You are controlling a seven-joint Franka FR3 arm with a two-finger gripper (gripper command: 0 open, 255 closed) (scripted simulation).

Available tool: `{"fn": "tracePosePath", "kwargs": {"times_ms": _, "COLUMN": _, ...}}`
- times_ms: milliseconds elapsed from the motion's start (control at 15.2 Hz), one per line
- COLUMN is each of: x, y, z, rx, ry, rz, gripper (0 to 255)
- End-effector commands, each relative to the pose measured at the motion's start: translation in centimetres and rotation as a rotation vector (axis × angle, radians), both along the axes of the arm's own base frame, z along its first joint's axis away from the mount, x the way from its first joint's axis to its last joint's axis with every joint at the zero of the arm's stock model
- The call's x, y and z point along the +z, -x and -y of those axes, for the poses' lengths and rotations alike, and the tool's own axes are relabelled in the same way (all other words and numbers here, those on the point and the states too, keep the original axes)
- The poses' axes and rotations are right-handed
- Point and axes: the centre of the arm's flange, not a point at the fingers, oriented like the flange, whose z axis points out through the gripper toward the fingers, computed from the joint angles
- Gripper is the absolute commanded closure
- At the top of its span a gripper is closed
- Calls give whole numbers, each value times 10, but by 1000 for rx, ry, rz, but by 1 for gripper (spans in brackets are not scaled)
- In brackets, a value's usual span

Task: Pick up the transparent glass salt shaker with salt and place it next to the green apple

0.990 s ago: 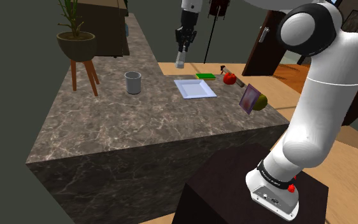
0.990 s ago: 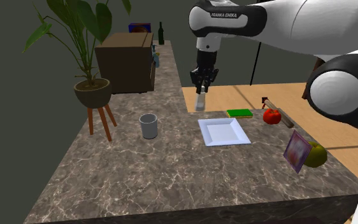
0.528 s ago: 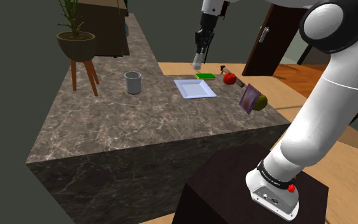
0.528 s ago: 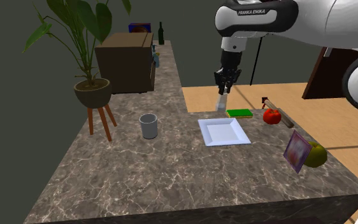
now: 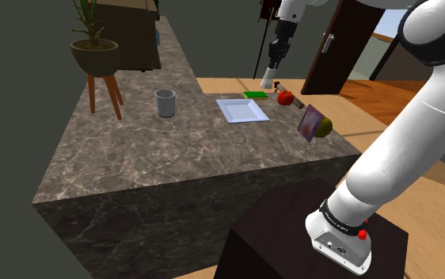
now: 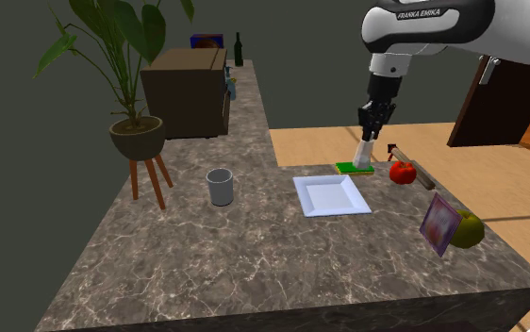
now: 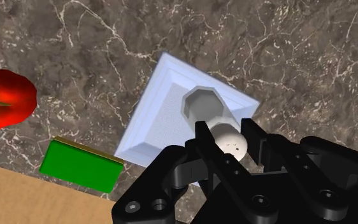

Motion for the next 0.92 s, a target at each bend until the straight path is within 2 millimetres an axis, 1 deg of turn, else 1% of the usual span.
{"fn": "tracePosePath", "kwargs": {"times_ms": 0, "x": -2, "y": 17, "z": 19, "rx": 1, "ry": 0, "rz": 0, "gripper": 255}}
{"fn": "tracePosePath", "kwargs": {"times_ms": 858, "x": -2, "y": 130, "z": 148, "rx": 1, "ry": 0, "rz": 0, "gripper": 255}}
